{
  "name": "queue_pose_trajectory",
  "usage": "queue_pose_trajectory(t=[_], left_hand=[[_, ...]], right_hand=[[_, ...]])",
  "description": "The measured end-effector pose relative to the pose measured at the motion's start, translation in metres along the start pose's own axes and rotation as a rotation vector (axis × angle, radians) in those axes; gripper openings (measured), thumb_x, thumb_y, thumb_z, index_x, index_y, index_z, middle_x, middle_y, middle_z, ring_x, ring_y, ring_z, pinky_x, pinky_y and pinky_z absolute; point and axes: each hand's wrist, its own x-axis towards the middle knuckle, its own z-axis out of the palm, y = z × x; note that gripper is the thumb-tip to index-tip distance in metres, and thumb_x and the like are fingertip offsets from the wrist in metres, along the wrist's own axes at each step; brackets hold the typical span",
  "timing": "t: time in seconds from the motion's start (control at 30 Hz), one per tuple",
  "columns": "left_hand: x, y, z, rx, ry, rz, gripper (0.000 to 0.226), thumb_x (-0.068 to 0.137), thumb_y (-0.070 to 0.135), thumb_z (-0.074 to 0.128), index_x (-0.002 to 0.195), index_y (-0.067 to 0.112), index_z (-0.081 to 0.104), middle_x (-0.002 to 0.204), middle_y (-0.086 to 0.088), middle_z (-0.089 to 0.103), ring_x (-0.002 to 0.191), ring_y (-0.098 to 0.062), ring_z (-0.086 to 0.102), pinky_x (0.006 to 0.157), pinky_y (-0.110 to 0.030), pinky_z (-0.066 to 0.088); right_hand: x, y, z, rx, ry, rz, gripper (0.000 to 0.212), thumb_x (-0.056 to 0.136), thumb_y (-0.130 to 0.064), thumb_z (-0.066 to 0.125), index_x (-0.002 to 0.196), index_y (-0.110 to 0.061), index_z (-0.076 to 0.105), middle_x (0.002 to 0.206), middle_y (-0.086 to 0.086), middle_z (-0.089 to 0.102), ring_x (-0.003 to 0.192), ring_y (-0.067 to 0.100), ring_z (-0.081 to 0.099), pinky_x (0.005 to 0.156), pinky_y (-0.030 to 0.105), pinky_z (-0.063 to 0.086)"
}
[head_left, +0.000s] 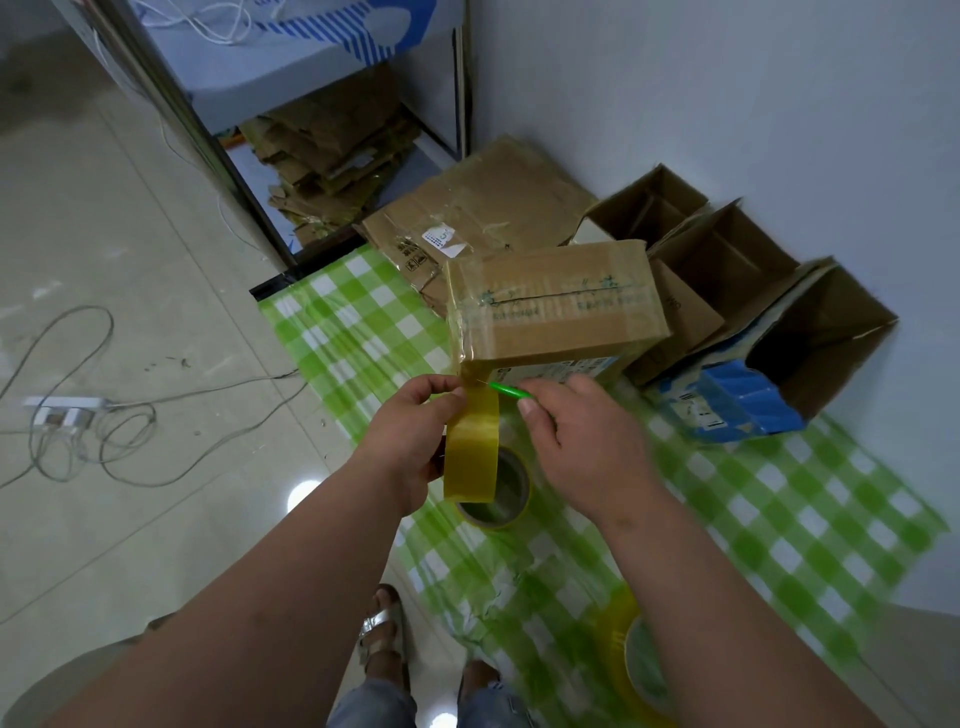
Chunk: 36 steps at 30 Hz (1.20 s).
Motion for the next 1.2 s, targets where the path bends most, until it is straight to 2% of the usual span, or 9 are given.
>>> queue_pose_trajectory(t=[0.13, 0.27, 0.33, 0.47, 0.6, 0.77, 0.97, 1.13, 1.2], left_hand=[[0.001, 0.001, 0.0, -0.01, 0.002, 0.001, 0.005, 0.096, 0.022, 0.061, 0.098, 0.023, 0.066, 0.085, -0.002, 0.068, 0.071, -0.024, 0.06, 0.061, -0.034, 0.05], [0.004, 0.003, 0.001, -0.023, 0.008, -0.001, 0.007, 0.097, 0.022, 0.061, 0.1, 0.022, 0.067, 0.085, 0.0, 0.069, 0.068, -0.023, 0.062, 0.058, -0.033, 0.052], [0.005, 0.005, 0.002, -0.044, 0.013, -0.008, 0.004, 0.095, 0.022, 0.063, 0.097, 0.022, 0.066, 0.08, 0.002, 0.07, 0.066, -0.021, 0.063, 0.057, -0.033, 0.053], [0.007, 0.008, 0.005, -0.08, 0.028, -0.015, 0.004, 0.091, 0.02, 0.069, 0.088, 0.021, 0.066, 0.079, -0.002, 0.069, 0.071, -0.022, 0.064, 0.067, -0.04, 0.053], [0.007, 0.009, 0.007, -0.09, 0.062, -0.02, 0.009, 0.088, 0.018, 0.071, 0.08, 0.02, 0.068, 0.073, -0.004, 0.071, 0.065, -0.022, 0.067, 0.058, -0.037, 0.057], [0.008, 0.011, 0.007, 0.02, 0.14, 0.006, 0.021, 0.086, 0.026, 0.073, 0.065, 0.029, 0.07, 0.087, -0.008, 0.07, 0.082, -0.03, 0.066, 0.077, -0.053, 0.057], [0.01, 0.02, 0.008, 0.24, 0.222, 0.123, 0.017, 0.085, 0.032, 0.071, 0.069, 0.028, 0.066, 0.074, 0.0, 0.065, 0.07, -0.022, 0.059, 0.063, -0.035, 0.05], [0.011, 0.023, 0.007, 0.288, 0.227, 0.133, 0.016, 0.089, 0.031, 0.068, 0.076, 0.023, 0.062, 0.076, -0.007, 0.061, 0.069, -0.023, 0.053, 0.063, -0.037, 0.047], [0.013, 0.022, 0.003, 0.303, 0.247, 0.13, 0.015, 0.089, 0.03, 0.067, 0.078, 0.022, 0.062, 0.074, -0.006, 0.059, 0.067, -0.023, 0.053, 0.063, -0.036, 0.047]], right_hand=[[0.006, -0.007, -0.001, 0.015, -0.002, -0.034, 0.034, 0.101, -0.032, 0.045, 0.13, -0.024, 0.061, 0.094, -0.001, 0.054, 0.08, 0.024, 0.059, 0.064, 0.038, 0.051], [0.013, -0.013, -0.002, 0.002, 0.022, -0.092, 0.034, 0.099, -0.026, 0.05, 0.129, -0.019, 0.063, 0.091, 0.005, 0.055, 0.075, 0.027, 0.058, 0.061, 0.042, 0.052], [0.016, -0.016, -0.002, -0.012, 0.037, -0.098, 0.032, 0.099, -0.025, 0.052, 0.127, -0.018, 0.065, 0.09, 0.005, 0.054, 0.073, 0.027, 0.057, 0.059, 0.041, 0.051], [0.024, -0.023, -0.004, -0.026, 0.06, -0.11, 0.03, 0.098, -0.025, 0.054, 0.124, -0.016, 0.067, 0.088, 0.006, 0.053, 0.073, 0.028, 0.058, 0.058, 0.035, 0.048], [0.028, -0.028, -0.004, -0.054, 0.055, -0.14, 0.027, 0.097, -0.022, 0.056, 0.119, -0.014, 0.069, 0.084, 0.009, 0.054, 0.069, 0.03, 0.057, 0.055, 0.033, 0.045], [0.031, -0.023, -0.007, -0.088, 0.044, -0.134, 0.026, 0.098, -0.028, 0.051, 0.114, -0.019, 0.07, 0.084, 0.004, 0.051, 0.067, 0.027, 0.056, 0.055, 0.034, 0.048], [0.029, -0.015, -0.013, -0.099, 0.064, -0.118, 0.025, 0.096, -0.028, 0.052, 0.111, -0.021, 0.071, 0.078, -0.001, 0.048, 0.061, 0.018, 0.05, 0.05, 0.025, 0.037], [0.029, -0.005, -0.016, -0.188, 0.035, -0.048, 0.025, 0.097, -0.027, 0.05, 0.099, -0.017, 0.072, 0.076, 0.0, 0.046, 0.061, 0.021, 0.049, 0.053, 0.029, 0.042], [0.026, 0.005, -0.021, -0.182, 0.042, -0.005, 0.025, 0.097, -0.027, 0.051, 0.101, -0.016, 0.073, 0.078, 0.002, 0.05, 0.061, 0.022, 0.052, 0.055, 0.031, 0.046]])
